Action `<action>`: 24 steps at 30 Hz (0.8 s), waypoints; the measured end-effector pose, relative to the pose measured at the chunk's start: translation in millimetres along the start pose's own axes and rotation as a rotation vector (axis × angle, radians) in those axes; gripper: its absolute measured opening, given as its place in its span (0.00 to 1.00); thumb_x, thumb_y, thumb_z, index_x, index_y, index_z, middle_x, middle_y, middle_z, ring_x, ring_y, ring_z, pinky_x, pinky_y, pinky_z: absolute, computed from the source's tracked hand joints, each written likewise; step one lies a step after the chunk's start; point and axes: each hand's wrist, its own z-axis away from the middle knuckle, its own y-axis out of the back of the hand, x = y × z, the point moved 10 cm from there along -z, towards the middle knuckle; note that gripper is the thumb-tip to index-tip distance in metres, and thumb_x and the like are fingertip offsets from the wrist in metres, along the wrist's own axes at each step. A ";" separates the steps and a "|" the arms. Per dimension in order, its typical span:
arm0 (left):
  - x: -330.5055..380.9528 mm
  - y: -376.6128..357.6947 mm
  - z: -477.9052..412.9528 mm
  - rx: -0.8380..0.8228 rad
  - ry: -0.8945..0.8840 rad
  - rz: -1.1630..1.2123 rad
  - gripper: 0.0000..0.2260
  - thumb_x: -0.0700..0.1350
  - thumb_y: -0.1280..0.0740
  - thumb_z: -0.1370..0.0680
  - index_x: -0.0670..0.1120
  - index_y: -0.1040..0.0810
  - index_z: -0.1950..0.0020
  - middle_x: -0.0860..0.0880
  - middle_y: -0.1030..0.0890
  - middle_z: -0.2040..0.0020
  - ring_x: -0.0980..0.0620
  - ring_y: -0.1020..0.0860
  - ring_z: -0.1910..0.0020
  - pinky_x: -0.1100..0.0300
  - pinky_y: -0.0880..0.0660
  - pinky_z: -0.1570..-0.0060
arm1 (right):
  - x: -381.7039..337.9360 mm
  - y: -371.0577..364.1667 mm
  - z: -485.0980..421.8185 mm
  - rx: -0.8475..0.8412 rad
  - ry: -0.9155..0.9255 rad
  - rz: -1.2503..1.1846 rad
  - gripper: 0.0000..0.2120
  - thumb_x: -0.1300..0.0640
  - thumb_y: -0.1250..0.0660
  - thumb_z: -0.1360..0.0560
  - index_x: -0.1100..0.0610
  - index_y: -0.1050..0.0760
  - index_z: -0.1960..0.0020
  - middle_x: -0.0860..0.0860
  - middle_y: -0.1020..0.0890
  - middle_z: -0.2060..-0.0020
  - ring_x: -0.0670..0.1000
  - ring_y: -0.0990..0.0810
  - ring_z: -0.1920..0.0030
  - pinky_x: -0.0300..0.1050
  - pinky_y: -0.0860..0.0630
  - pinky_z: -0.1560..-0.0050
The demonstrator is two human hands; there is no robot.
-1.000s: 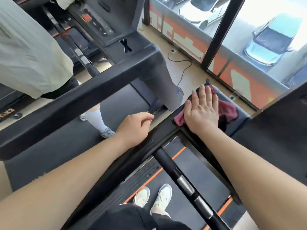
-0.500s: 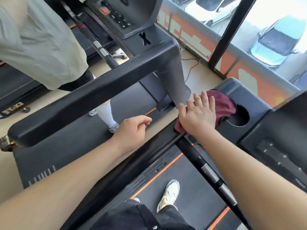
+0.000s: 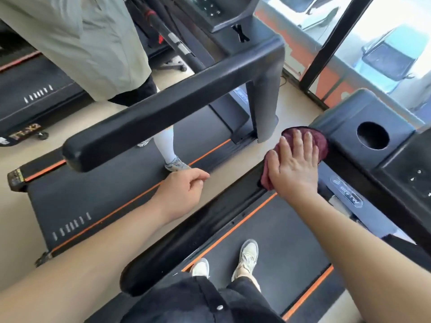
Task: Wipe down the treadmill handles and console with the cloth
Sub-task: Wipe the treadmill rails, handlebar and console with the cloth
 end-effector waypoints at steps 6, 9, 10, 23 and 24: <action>-38.3 14.3 32.6 0.022 0.043 -0.051 0.13 0.42 0.36 0.18 0.50 0.17 0.37 0.56 0.16 0.42 0.58 0.21 0.44 0.69 0.29 0.43 | -116.7 -27.8 120.9 0.047 0.417 0.047 0.27 0.42 0.44 0.19 0.59 0.26 0.30 0.59 0.27 0.28 0.63 0.40 0.22 0.67 0.49 0.23; -50.9 18.0 43.9 0.003 0.063 -0.066 0.13 0.43 0.36 0.18 0.51 0.18 0.35 0.57 0.17 0.42 0.59 0.22 0.44 0.72 0.32 0.47 | -123.8 -29.0 136.0 0.002 0.625 0.057 0.27 0.37 0.44 0.19 0.52 0.24 0.30 0.54 0.24 0.32 0.60 0.34 0.24 0.64 0.45 0.23; -54.3 18.6 48.1 -0.001 0.071 -0.062 0.13 0.44 0.36 0.18 0.51 0.18 0.35 0.57 0.17 0.41 0.59 0.22 0.44 0.69 0.31 0.45 | -116.6 -29.2 129.1 -0.009 0.652 0.085 0.27 0.35 0.45 0.20 0.50 0.24 0.30 0.53 0.23 0.33 0.59 0.33 0.25 0.62 0.45 0.23; -119.3 41.0 111.9 0.086 0.152 -0.006 0.13 0.42 0.37 0.17 0.49 0.19 0.34 0.54 0.17 0.39 0.55 0.20 0.39 0.62 0.28 0.37 | -213.3 -47.6 221.3 0.047 0.901 -0.028 0.23 0.41 0.40 0.21 0.57 0.20 0.39 0.54 0.18 0.47 0.62 0.22 0.42 0.62 0.33 0.33; -124.5 46.1 115.8 0.102 0.161 -0.002 0.14 0.41 0.37 0.17 0.49 0.20 0.34 0.54 0.17 0.39 0.55 0.20 0.39 0.61 0.28 0.37 | -212.4 -46.9 210.5 0.056 0.920 -0.007 0.22 0.39 0.40 0.21 0.55 0.18 0.44 0.53 0.18 0.53 0.61 0.21 0.48 0.59 0.29 0.38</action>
